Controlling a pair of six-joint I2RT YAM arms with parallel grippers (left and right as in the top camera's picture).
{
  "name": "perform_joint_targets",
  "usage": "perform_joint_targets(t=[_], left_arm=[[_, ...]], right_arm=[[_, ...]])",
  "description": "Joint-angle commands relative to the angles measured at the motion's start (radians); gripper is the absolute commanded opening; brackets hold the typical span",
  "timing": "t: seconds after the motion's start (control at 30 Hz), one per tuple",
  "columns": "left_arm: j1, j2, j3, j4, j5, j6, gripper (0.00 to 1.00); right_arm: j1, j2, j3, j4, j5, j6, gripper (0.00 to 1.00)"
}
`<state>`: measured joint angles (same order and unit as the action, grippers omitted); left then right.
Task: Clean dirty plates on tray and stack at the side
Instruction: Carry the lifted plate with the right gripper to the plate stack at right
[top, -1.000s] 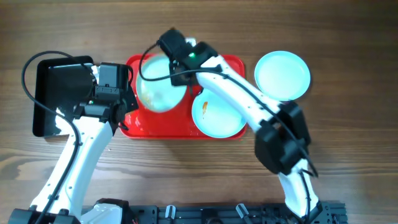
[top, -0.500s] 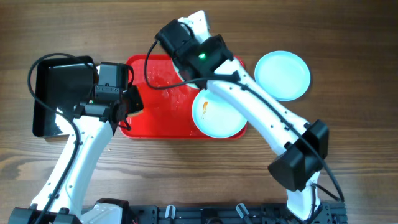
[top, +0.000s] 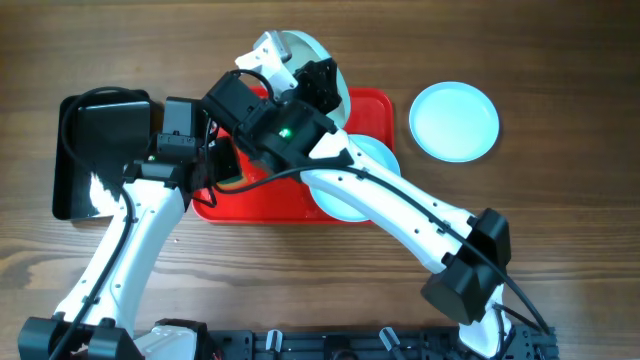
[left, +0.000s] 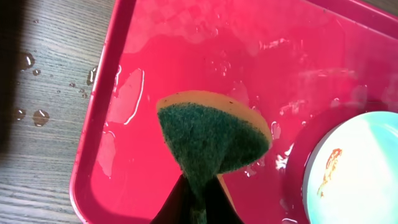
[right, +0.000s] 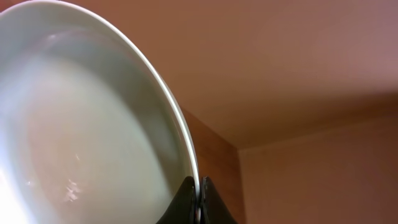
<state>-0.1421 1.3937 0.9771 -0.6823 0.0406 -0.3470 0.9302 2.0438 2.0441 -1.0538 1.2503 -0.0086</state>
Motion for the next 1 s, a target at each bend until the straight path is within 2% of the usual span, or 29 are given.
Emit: perform_joint_targets(t=[0.0, 0.23, 0.43, 0.5, 0.6, 0.77, 0.97], left_arm=[[0.004, 0.008, 0.006, -0.008, 0.019, -0.008, 0.04], [0.004, 0.009, 0.005, -0.011, 0.019, -0.008, 0.04], [0.004, 0.009, 0.005, -0.011, 0.019, -0.008, 0.04], [0.004, 0.009, 0.005, -0.011, 0.018, -0.008, 0.04], [0.004, 0.009, 0.005, -0.015, 0.018, -0.005, 0.04], [0.004, 0.009, 0.005, -0.018, 0.014, -0.001, 0.04], [0.004, 0.009, 0.005, -0.018, 0.014, -0.001, 0.04]], right_arm=[[-0.001, 0.0, 0.007, 0.002, 0.06, -0.017, 0.04], [-0.001, 0.0, 0.007, -0.022, 0.002, 0.047, 0.04], [-0.077, -0.006, 0.007, -0.174, -0.311, 0.387, 0.04], [-0.161, -0.016, 0.007, -0.229, -0.463, 0.489, 0.04], [-0.28, -0.023, 0.007, -0.269, -0.628, 0.546, 0.04], [-0.542, -0.023, -0.002, -0.303, -0.943, 0.558, 0.04], [-0.771, -0.023, -0.006, -0.339, -1.094, 0.531, 0.04]])
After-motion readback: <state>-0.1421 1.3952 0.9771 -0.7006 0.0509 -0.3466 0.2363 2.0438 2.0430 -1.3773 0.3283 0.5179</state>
